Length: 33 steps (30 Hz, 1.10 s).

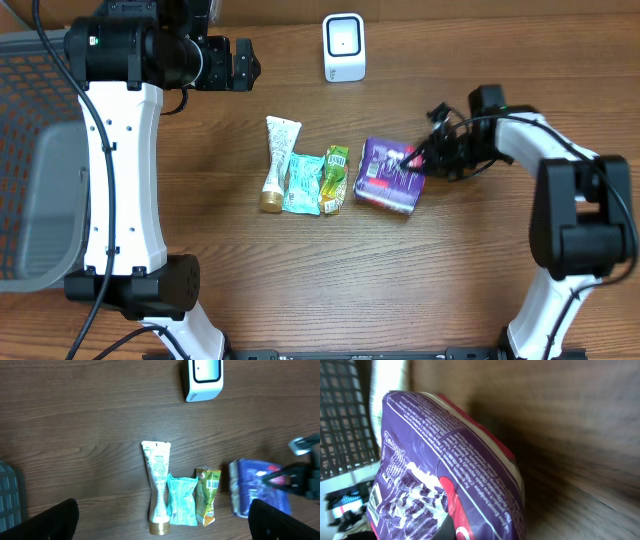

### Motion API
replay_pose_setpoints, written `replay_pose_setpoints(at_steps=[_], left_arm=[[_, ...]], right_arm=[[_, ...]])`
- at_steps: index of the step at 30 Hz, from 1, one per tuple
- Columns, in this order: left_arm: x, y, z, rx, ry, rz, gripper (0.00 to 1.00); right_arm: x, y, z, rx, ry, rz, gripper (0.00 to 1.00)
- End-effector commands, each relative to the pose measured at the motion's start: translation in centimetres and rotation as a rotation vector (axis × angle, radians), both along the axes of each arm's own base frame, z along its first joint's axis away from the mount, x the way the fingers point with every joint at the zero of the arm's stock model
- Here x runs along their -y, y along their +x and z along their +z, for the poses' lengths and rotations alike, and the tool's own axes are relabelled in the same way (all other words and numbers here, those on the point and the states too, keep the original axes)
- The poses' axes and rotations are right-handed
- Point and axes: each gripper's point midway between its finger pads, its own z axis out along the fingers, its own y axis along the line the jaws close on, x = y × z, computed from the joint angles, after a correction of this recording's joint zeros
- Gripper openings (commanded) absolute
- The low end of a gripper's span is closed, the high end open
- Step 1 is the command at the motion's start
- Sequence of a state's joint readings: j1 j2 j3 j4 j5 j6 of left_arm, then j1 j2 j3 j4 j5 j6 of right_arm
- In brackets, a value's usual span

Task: Scan the item barcode
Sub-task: 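Lift the purple box and carry it toward the white scanner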

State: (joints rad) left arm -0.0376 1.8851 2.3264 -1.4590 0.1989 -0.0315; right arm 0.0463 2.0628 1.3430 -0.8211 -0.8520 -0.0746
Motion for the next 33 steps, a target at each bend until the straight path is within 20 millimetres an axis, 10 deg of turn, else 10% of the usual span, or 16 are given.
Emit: replay_pose_setpoints(at_steps=[1, 15, 33], left_arm=[[0.3, -0.1, 0.7, 0.016, -0.019, 0.007, 1.0], [0.3, -0.1, 0.7, 0.016, -0.019, 0.007, 1.0], [0.2, -0.1, 0.7, 0.016, -0.017, 0.008, 1.0]], right_arm=[[0.2, 2.5, 8.5, 0.215, -0.033, -0.056, 0.04], [3.5, 1.2, 25.0, 0.548, -0.195, -0.495, 0.04], [4.0, 0.2, 28.8, 0.51, -0.067, -0.677, 0.04]])
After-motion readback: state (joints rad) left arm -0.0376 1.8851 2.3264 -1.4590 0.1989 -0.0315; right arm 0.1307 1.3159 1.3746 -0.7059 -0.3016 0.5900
